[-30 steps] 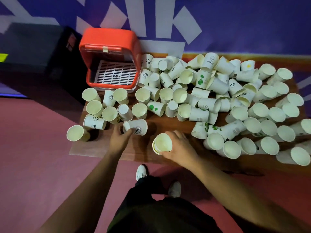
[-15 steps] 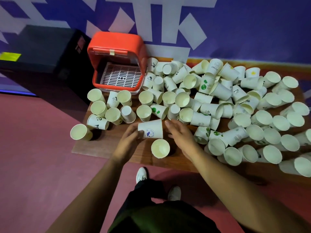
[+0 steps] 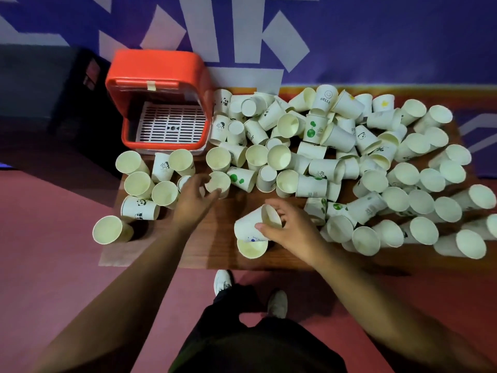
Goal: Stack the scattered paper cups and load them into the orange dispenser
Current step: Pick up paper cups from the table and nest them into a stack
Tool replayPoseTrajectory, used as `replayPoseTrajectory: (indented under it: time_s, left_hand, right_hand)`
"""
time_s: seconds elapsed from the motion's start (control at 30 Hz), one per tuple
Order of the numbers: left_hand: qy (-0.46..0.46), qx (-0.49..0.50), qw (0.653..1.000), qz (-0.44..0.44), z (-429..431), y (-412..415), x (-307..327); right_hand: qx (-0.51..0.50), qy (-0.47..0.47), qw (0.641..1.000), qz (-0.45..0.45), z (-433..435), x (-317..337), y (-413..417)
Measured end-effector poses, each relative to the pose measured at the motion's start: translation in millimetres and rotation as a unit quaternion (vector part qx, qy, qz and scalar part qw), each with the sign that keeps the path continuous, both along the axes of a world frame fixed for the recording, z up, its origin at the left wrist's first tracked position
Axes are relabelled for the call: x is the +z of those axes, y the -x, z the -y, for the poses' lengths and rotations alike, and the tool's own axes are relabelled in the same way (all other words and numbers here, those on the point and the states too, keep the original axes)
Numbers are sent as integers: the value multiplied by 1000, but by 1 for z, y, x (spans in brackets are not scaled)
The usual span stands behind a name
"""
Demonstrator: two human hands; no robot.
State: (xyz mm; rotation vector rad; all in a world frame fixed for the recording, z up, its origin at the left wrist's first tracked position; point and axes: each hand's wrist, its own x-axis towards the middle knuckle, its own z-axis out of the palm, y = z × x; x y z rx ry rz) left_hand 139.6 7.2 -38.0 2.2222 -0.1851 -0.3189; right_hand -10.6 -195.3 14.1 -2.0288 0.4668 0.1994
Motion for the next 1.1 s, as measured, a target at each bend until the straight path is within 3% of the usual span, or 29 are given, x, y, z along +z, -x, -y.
replayPoseTrajectory:
  time_s: [0.07,0.17,0.27,0.4,0.7,0.83,1.1]
  left_hand:
    - [-80,-59,993,65,4,-23,-8]
    - [-160,-134,974,89,14,-47,-20]
    - [-204,-190,956,87,21,-58,-32]
    - [-213,-246,942,86,21,-59,-47]
    - [-236,-330,903,142,16,-60,-55]
    - [-227,-330,905,143,13,-60,-55]
    - [-218,-304,908,189,5,-52,-55]
  right_hand:
    - [58,72,996,-4,-4,-6,4]
    - [125,137,983,-6,-14,-12,5]
    - [177,228,957,20,-27,-29,4]
    - [207,276,939,4,-39,-57,5]
    - [94,206,974,-2,-48,-74,2]
    - [79,187,979,-22,-45,-75,3]
    - [-55,172,983,-22,-22,-63,7]
